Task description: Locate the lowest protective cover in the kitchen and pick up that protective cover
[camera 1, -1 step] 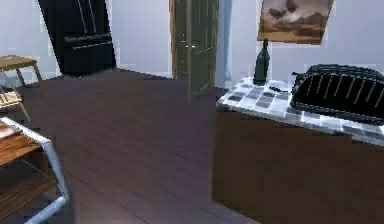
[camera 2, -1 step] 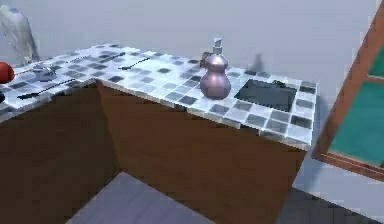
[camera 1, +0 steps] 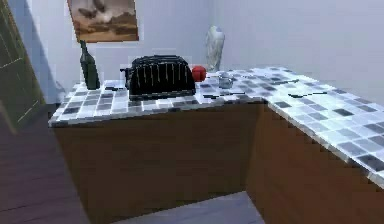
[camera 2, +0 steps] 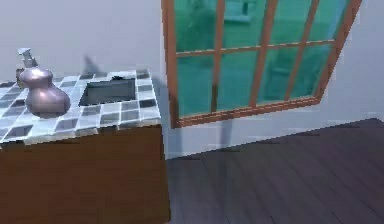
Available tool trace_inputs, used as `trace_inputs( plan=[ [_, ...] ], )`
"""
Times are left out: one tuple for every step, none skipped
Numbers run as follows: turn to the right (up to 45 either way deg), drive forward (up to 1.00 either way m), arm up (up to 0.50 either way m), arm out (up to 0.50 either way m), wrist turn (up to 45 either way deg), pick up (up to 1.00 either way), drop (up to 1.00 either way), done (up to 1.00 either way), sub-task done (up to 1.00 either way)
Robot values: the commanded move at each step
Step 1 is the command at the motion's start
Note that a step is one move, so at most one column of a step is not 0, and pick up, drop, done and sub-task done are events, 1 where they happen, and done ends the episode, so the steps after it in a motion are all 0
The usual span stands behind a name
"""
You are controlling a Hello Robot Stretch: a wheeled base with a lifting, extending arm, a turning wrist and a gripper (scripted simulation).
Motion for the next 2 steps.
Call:
trace_inputs(
  plan=[
    [12.0, 0.0, 0.0, 0.0, 0.0, 0.0, 0.0, 0.0, 0.0],
    [0.0, 0.5, 0.0, 0.0, 0.0, 0.0, 0.0, 0.0, 0.0]
  ],
)
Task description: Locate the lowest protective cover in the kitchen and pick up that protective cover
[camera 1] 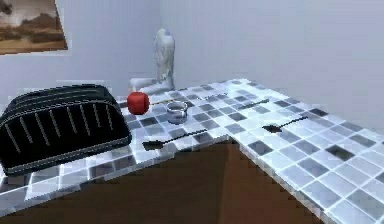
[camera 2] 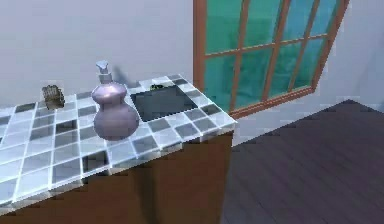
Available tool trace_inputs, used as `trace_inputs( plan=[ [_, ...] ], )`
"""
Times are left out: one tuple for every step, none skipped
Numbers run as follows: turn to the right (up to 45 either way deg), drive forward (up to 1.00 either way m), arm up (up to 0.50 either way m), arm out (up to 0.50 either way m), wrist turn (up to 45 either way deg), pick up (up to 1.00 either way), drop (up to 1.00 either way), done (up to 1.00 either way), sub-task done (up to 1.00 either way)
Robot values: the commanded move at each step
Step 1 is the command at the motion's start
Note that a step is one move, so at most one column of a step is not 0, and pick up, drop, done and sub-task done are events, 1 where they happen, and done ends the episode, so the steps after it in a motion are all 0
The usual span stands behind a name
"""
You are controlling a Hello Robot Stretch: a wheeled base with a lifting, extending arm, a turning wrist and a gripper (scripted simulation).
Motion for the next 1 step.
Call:
trace_inputs(
  plan=[
    [45.0, 0.0, 0.0, 0.0, 0.0, 0.0, 0.0, 0.0, 0.0]
  ],
)
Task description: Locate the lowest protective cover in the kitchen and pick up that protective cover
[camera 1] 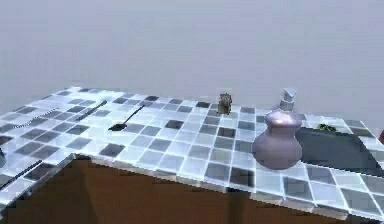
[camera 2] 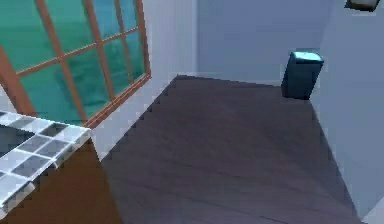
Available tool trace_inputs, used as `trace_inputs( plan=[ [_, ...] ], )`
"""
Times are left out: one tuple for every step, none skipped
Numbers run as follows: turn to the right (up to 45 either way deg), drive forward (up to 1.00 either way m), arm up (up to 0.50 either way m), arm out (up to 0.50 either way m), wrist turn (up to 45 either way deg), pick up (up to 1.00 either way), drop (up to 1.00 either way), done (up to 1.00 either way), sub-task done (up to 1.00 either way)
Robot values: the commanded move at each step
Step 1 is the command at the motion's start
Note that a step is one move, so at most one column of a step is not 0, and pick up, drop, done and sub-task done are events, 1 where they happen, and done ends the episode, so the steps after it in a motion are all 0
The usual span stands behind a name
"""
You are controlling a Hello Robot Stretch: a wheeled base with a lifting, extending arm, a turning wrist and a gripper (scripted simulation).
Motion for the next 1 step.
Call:
trace_inputs(
  plan=[
    [-45.0, 0.0, 0.0, 0.0, 0.0, 0.0, 0.0, 0.0, 0.0]
  ],
)
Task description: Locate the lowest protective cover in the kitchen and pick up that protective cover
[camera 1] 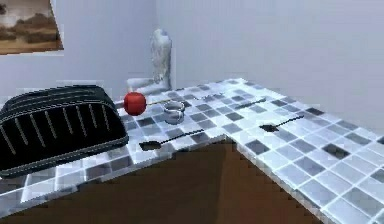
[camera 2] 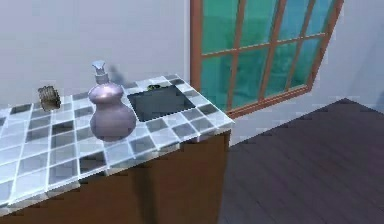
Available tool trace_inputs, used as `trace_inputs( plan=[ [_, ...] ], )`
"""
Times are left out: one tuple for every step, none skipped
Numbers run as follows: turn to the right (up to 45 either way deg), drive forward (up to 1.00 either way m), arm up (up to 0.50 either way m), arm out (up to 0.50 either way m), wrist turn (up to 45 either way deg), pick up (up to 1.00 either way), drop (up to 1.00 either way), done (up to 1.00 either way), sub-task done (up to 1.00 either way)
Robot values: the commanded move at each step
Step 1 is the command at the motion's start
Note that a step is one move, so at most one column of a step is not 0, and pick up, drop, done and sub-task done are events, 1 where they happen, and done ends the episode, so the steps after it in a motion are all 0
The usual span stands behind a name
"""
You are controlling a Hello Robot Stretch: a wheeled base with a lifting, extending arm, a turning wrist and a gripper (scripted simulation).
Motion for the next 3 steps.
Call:
trace_inputs(
  plan=[
    [-45.0, 0.0, 0.0, 0.0, 0.0, 0.0, 0.0, 0.0, 0.0],
    [-45.0, 0.0, 0.0, 0.0, 0.0, 0.0, 0.0, 0.0, 0.0],
    [-18.0, 0.0, 0.0, 0.0, 0.0, 0.0, 0.0, 0.0, 0.0]
  ],
)
